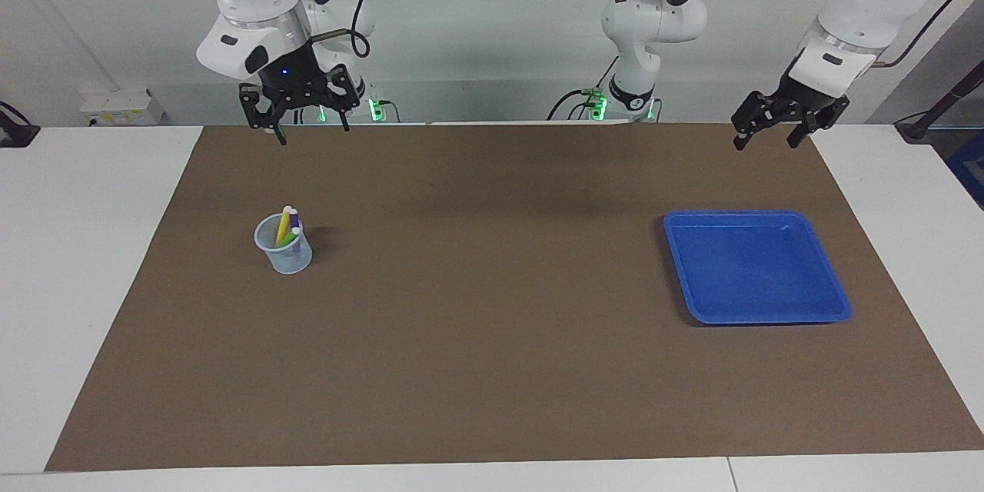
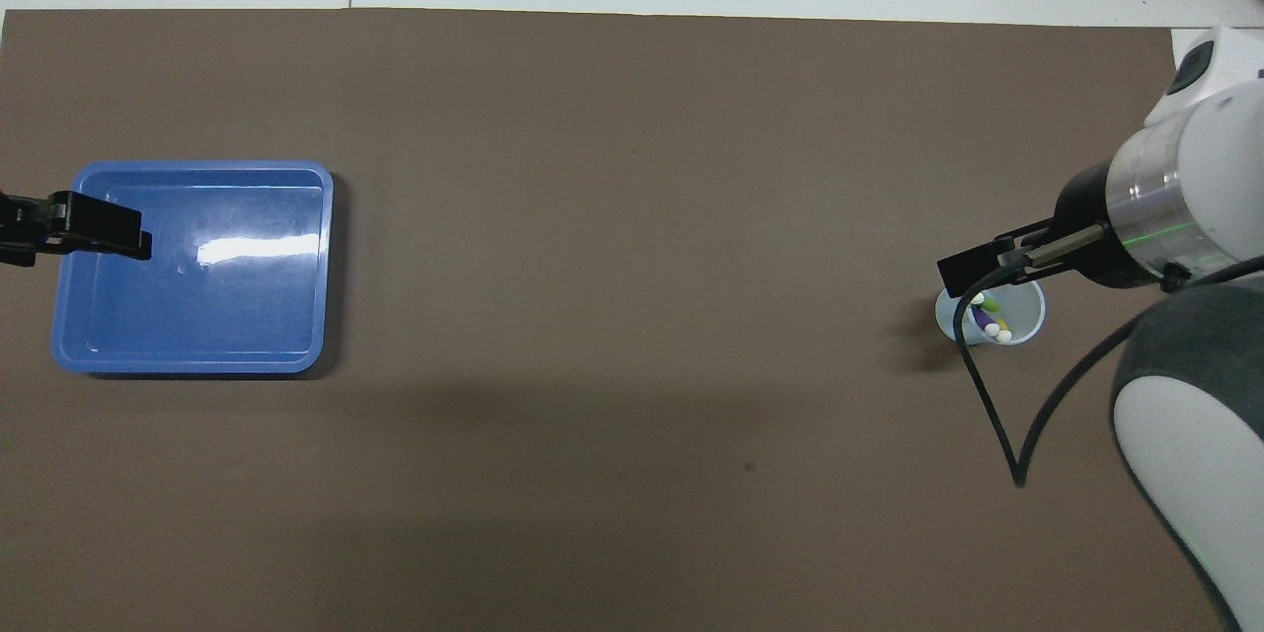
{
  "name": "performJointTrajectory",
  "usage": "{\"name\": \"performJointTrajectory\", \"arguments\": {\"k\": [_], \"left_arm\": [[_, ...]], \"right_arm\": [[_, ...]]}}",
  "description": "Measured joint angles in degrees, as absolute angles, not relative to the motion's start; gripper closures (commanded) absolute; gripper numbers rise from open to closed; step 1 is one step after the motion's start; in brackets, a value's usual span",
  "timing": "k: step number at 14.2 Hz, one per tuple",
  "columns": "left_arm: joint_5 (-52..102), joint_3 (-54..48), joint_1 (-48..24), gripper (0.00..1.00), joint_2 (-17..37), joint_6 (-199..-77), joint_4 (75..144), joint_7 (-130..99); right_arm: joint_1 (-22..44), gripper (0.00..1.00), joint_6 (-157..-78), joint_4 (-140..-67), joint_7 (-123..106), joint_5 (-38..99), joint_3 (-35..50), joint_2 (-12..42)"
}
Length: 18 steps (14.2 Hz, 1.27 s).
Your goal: Transfer and insert pens with both arms
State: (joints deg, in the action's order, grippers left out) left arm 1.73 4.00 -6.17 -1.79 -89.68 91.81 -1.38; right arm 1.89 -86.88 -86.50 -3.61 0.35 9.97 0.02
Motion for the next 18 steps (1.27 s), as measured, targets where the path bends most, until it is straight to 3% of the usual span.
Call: {"name": "performJointTrajectory", "arguments": {"k": [10,18], "left_arm": [[1.7,4.0,-6.2,0.00,-1.8,-89.7,91.8,-1.4],[1.7,4.0,-6.2,0.00,-1.8,-89.7,91.8,-1.4]], "right_arm": [[1.9,0.00,-85.1,-85.7,-2.5,0.3,9.7,0.3],[1.8,0.00,-79.7,-83.4,-1.8,0.3,2.0,1.0]]}}
